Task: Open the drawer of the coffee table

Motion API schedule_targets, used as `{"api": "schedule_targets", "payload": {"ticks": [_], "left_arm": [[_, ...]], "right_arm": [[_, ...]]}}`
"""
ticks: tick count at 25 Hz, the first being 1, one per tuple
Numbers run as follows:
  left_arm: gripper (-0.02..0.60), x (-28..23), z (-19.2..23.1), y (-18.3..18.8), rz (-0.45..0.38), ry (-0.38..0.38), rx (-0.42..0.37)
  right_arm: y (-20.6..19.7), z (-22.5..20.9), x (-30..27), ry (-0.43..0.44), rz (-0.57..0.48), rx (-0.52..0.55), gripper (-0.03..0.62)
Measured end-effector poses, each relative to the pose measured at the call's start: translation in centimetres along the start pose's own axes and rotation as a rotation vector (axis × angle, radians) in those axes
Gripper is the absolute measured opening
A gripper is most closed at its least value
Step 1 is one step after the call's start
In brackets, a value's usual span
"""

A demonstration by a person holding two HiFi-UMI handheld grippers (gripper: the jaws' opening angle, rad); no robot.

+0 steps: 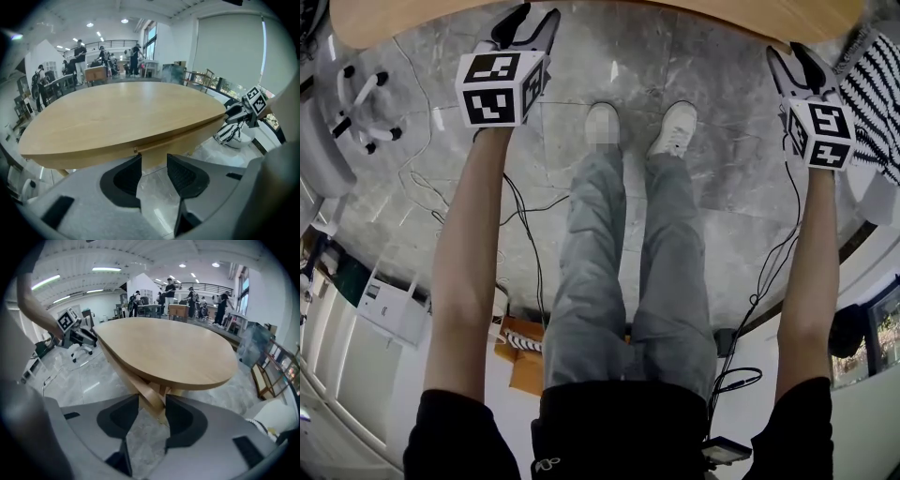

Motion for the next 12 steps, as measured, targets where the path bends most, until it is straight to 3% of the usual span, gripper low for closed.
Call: {"api": "schedule_targets", "payload": {"ticks": [4,7,12], "left_arm": [[0.161,-0.4,0.8,-1.0,0.029,-0.002,-0.063],[0.164,-1.2,1.7,-1.0,0.039,0.006,-0.075],[0.175,-2.1,1.2,-0.1,0.026,-0.052,-0.117]], "right_arm": [[0.4,0.0,-0.4,0.038,0.049,0.105,0.161],[0.5,0.0,-0.7,0.059,0.055,0.123,0.161],[0.4,0.0,-0.7,0.074,0.053,0.13,0.161]]}}
Point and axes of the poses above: the fingertips, and each gripper's own axes: x backward along the fingers, z to its left, y out of its top, the point moved 5 cm from there along x, backward along the fingers, and after that the axes turned 10 degrees about y, right-handed, at the moved point
